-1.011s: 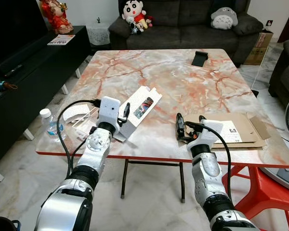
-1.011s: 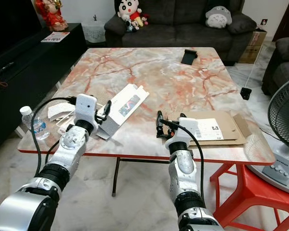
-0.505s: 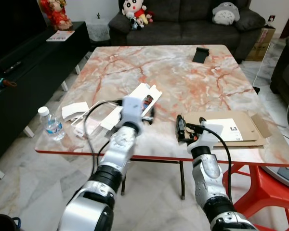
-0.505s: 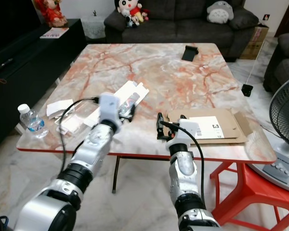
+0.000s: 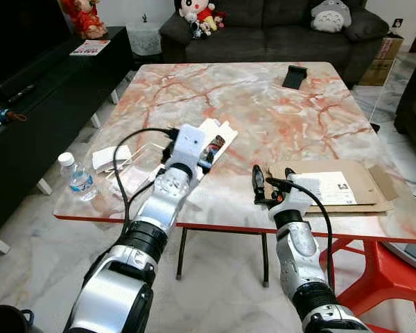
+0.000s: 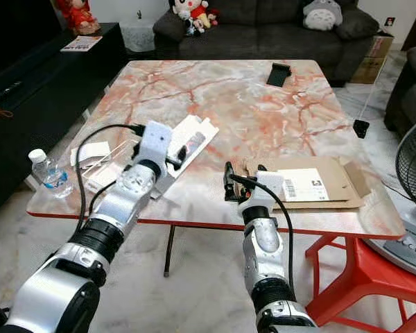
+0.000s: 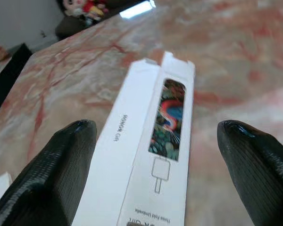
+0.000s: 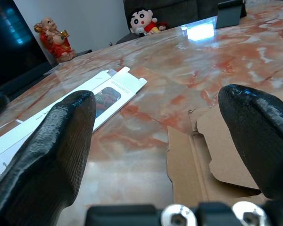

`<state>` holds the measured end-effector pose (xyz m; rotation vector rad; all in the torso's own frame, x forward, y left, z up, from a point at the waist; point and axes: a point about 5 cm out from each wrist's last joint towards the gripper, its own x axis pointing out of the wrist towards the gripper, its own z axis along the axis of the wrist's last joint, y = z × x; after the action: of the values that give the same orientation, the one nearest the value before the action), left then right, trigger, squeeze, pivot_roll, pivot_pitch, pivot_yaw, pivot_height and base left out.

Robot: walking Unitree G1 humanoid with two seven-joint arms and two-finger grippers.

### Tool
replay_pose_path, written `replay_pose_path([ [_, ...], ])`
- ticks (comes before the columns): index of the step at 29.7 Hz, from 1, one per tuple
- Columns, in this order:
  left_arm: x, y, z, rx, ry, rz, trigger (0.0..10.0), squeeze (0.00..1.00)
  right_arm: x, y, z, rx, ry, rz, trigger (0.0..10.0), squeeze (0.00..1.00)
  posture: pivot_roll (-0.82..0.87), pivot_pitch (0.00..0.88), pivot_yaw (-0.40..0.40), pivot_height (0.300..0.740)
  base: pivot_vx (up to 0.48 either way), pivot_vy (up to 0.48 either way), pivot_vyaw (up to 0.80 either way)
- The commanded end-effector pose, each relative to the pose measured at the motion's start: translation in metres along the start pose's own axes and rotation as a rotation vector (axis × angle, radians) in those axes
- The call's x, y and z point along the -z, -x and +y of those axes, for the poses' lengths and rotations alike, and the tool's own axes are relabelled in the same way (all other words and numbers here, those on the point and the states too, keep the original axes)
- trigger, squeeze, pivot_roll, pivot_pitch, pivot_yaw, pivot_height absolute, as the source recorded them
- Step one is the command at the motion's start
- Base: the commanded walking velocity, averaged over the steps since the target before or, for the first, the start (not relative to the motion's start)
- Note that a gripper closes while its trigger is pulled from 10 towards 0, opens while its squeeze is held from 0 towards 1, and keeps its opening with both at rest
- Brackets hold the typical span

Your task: Picking trash to rubbish bin

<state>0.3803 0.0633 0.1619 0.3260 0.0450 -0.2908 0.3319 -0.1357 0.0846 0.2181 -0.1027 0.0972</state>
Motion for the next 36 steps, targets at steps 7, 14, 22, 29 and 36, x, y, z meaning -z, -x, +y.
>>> replay_pose_path([
  [7,0.020,0.001,0.008,0.058,-0.139,0.138,10.0,0.00,0.000,0.000,0.002,-0.012,-0.010,0.002,10.0,0.00,-0.12,0.010,0.051,0.740,0.000,0.000,0.00],
  [14,0.027,0.001,0.008,0.101,-0.123,0.184,10.0,0.00,0.000,0.000,0.003,-0.017,-0.012,0.006,10.0,0.00,-0.12,0.016,0.049,0.740,0.000,0.000,0.00],
  [22,0.030,0.004,0.021,0.141,-0.121,0.215,10.0,0.00,0.000,0.000,0.002,-0.022,-0.011,0.009,10.0,0.00,-0.11,0.019,0.047,0.740,0.000,0.000,0.00],
  [29,0.025,0.013,0.038,0.239,-0.103,0.204,10.0,0.00,0.000,-0.001,0.002,-0.028,-0.012,0.009,10.0,0.00,-0.10,0.019,0.044,0.740,0.000,0.000,0.00],
  [36,0.012,0.016,0.034,0.321,-0.022,0.149,10.0,0.00,-0.002,-0.002,0.000,-0.024,-0.009,0.006,10.0,0.00,-0.10,0.018,0.040,0.740,0.000,0.000,0.00],
])
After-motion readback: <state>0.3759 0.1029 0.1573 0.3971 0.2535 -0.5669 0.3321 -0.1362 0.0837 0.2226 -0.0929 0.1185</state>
